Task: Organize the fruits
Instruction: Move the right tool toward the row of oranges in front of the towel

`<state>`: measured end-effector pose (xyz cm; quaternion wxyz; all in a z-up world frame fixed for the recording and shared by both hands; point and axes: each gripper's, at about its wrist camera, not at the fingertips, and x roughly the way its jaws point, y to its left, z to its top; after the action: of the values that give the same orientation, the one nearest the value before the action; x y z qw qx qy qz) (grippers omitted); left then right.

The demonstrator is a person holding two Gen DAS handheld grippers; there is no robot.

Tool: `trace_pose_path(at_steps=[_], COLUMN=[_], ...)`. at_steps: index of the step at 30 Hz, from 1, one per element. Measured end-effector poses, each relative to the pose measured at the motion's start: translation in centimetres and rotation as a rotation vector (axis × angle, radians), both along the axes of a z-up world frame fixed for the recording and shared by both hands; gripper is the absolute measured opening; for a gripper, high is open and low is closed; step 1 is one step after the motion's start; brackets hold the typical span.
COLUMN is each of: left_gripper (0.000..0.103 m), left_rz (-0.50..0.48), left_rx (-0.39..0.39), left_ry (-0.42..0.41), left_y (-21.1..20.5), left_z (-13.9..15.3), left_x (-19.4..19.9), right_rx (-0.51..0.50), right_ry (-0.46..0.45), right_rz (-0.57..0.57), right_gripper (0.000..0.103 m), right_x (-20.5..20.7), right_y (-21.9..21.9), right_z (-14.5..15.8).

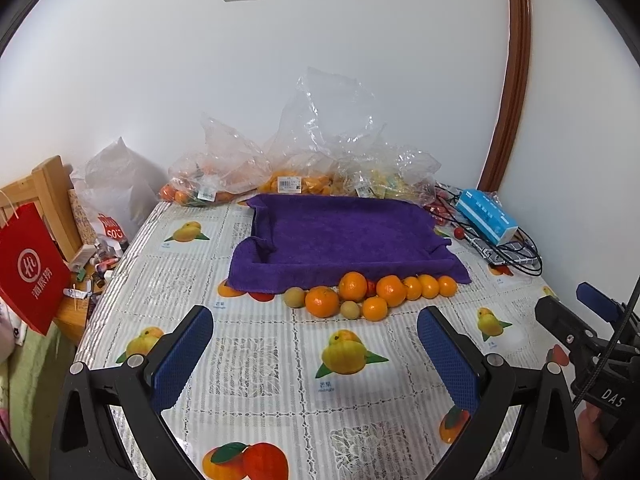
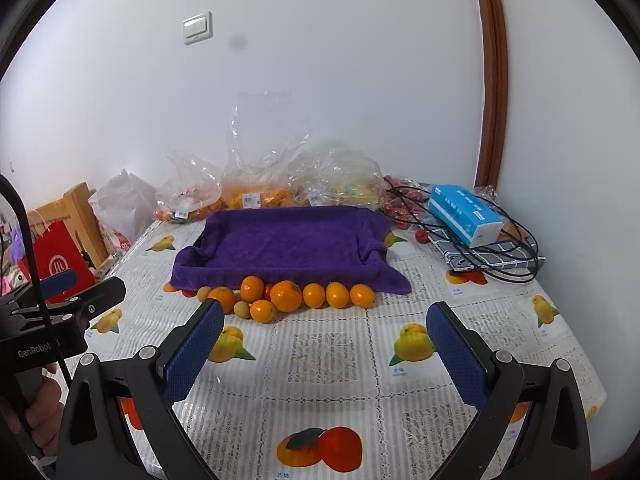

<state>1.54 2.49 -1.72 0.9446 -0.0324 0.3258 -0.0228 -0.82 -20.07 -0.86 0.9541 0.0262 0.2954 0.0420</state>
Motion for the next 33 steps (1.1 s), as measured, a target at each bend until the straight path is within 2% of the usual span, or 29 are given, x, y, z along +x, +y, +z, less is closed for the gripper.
trace_pose_path(at_steps=[5,11,16,19,23,27,33], left_gripper=[0.102,0.102,0.102,0.102,0.102,0.1,0.098], left_rz=[-0.001,0.009,0.03,0.025,0.022,0.007,-0.005], left_rx=[-0.004,-0.008,0.055,0.053,0.022,0.033,0.036], left_ry=[0.006,0.012,0.022,0.032,0.026,0.032,0.047], left_y=[0.2,0.4,0.0,0.3,1.1,1.6,2.4], left_z=[-0.5,-1.4,-2.5,-3.5,-4.6,-5.4,-6.3], left_x=[0.8,2.5,4.5,6.4,8.6,11.1,15.0], right_rx=[0.025,0.006,0.038,0.01,-0.003,0.008,-0.066], right_ry=[0.013,0.034,0.068,0.083,0.122,0.146,0.154], right_rz=[0.02,0.0,-0.006,-0.013,-0.016,-0.015,-0.044], right_gripper=[0.101,0.101,0.1,0.099,0.092,0.087,0.081], right_x=[0.9,2.6,4.9,6.3,8.6,10.7,13.3], right_y=[0.0,-0.3,-1.0,-0.9,-1.0,-1.5,-1.6], right_z=[-0.9,-2.1,-3.4,-4.2,-6.0,-7.8,-10.2])
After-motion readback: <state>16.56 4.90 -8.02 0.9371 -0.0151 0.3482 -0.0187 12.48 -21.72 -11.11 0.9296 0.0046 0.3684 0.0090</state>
